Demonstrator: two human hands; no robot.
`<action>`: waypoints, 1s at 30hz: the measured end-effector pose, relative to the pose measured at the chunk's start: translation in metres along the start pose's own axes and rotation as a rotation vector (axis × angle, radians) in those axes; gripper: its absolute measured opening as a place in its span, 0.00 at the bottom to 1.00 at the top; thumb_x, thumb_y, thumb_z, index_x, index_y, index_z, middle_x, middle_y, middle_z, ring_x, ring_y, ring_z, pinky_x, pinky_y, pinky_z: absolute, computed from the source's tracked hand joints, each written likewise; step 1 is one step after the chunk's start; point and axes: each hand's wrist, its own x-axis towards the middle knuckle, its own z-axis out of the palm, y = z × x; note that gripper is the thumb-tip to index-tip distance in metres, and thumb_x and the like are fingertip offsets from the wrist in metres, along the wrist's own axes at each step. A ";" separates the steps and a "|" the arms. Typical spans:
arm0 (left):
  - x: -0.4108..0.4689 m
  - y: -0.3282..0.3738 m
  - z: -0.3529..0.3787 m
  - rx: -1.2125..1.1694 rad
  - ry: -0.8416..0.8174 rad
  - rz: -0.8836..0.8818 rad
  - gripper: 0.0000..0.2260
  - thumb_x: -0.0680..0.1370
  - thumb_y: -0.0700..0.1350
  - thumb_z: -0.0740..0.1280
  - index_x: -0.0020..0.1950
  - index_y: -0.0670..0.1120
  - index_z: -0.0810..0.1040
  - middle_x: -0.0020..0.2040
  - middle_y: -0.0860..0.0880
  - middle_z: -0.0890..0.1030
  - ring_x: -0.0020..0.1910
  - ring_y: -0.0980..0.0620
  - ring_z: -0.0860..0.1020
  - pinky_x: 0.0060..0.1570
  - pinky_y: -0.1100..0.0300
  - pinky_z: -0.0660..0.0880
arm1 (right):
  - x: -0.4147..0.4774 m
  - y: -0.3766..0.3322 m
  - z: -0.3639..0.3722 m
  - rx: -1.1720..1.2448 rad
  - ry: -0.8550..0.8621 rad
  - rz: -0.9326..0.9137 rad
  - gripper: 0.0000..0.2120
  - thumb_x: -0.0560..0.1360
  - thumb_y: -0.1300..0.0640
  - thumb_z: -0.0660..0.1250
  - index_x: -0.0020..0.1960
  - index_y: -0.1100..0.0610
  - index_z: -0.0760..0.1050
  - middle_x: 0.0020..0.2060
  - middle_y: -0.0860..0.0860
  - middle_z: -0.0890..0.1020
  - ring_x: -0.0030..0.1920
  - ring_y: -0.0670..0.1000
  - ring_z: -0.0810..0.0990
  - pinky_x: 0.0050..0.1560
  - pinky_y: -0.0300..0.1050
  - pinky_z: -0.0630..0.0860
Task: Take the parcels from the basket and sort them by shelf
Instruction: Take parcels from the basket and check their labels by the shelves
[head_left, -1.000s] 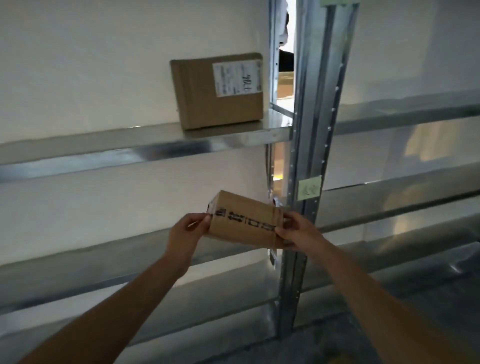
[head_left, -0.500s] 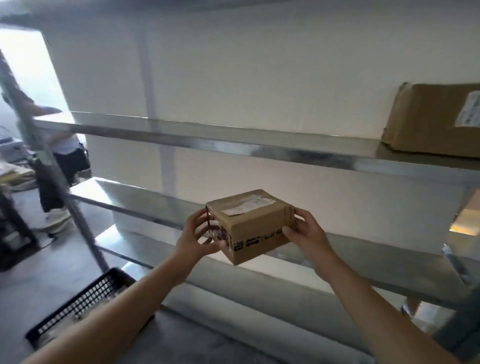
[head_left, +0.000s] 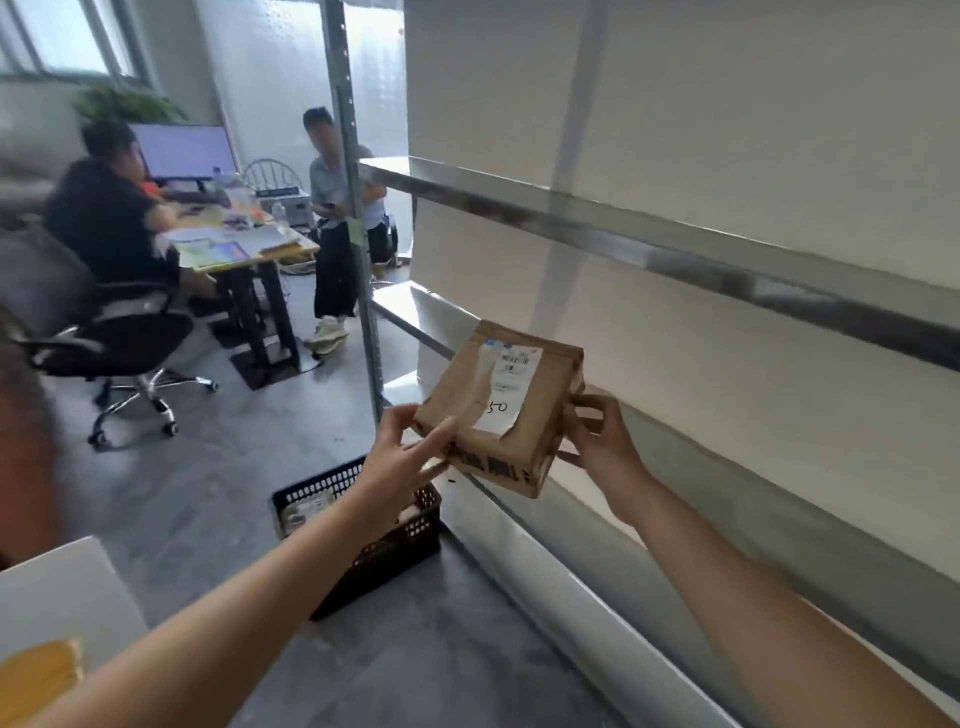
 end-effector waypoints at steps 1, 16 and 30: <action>0.004 0.001 -0.012 -0.005 0.050 -0.025 0.24 0.69 0.61 0.75 0.57 0.52 0.72 0.60 0.47 0.75 0.56 0.50 0.81 0.53 0.49 0.81 | 0.009 0.001 0.016 -0.032 -0.019 -0.013 0.14 0.80 0.51 0.64 0.63 0.54 0.69 0.59 0.57 0.76 0.58 0.55 0.79 0.56 0.54 0.80; 0.113 0.012 -0.107 0.161 0.559 -0.092 0.04 0.82 0.47 0.64 0.55 0.51 0.74 0.54 0.49 0.77 0.52 0.50 0.78 0.48 0.52 0.78 | 0.180 0.018 0.174 0.030 -0.539 0.168 0.22 0.84 0.42 0.50 0.73 0.48 0.68 0.50 0.38 0.79 0.51 0.38 0.76 0.56 0.39 0.71; 0.210 -0.052 -0.152 0.079 0.772 -0.229 0.04 0.80 0.41 0.66 0.55 0.46 0.75 0.53 0.47 0.79 0.53 0.48 0.78 0.46 0.55 0.80 | 0.305 0.074 0.235 -0.118 -0.700 0.234 0.19 0.85 0.46 0.50 0.72 0.46 0.69 0.48 0.39 0.80 0.49 0.39 0.79 0.34 0.32 0.77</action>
